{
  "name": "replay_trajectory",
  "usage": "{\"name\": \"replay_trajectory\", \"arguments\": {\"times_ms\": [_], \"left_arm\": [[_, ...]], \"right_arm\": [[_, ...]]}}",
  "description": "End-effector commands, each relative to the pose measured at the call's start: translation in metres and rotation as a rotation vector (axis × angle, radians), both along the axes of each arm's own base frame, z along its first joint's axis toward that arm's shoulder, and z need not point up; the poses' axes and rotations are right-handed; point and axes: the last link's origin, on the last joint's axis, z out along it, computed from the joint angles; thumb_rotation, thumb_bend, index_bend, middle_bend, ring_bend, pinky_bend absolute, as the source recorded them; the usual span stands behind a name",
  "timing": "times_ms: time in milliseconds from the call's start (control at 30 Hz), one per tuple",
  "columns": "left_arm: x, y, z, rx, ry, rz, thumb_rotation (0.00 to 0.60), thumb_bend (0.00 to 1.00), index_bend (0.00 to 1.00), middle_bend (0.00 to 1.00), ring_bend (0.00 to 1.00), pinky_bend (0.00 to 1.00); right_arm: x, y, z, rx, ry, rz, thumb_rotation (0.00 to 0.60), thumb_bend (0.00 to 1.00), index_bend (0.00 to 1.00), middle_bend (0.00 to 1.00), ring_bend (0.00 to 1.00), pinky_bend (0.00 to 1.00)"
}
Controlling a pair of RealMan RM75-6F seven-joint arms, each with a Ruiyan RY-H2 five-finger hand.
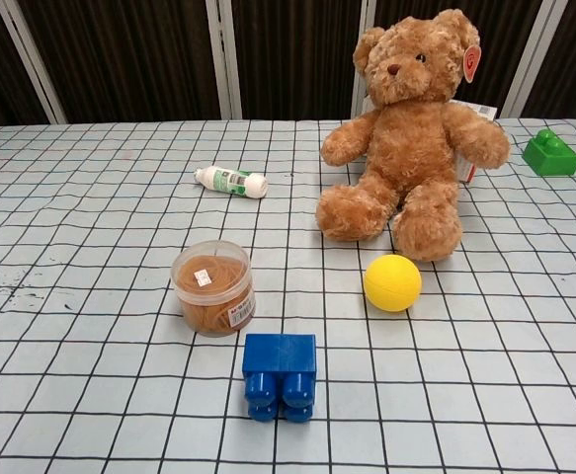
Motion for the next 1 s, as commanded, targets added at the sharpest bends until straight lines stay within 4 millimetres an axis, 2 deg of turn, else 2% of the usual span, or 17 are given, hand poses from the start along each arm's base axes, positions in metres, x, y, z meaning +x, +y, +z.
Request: {"name": "replay_trajectory", "arguments": {"times_ms": [33,600,767,900,1000], "left_arm": [[0.0,0.0,0.0,-0.003,0.001,-0.001,0.6,0.17,0.22,0.06,0.01,0.14],[0.001,0.001,-0.001,0.0,0.003,-0.001,0.6,0.17,0.22,0.06,0.01,0.14],[0.004,-0.004,-0.002,-0.006,0.01,-0.015,0.6,0.17,0.22,0.06,0.01,0.14],[0.004,-0.005,-0.003,-0.004,0.011,-0.009,0.6,0.17,0.22,0.06,0.01,0.14],[0.003,-0.004,-0.002,0.0,0.012,-0.003,0.6,0.17,0.22,0.06,0.01,0.14]], "right_arm": [[-0.001,0.001,-0.001,0.003,0.0,-0.002,0.6,0.2,0.04,0.07,0.04,0.0],[0.0,0.001,-0.002,0.015,-0.009,-0.009,0.6,0.2,0.04,0.07,0.04,0.0],[0.001,0.002,-0.003,0.02,-0.027,-0.005,0.6,0.2,0.04,0.07,0.04,0.0],[0.008,-0.001,-0.007,0.005,-0.117,0.015,0.6,0.2,0.04,0.07,0.04,0.0],[0.013,-0.009,-0.014,0.031,-0.272,0.02,0.6,0.2,0.03,0.07,0.04,0.0]]}}
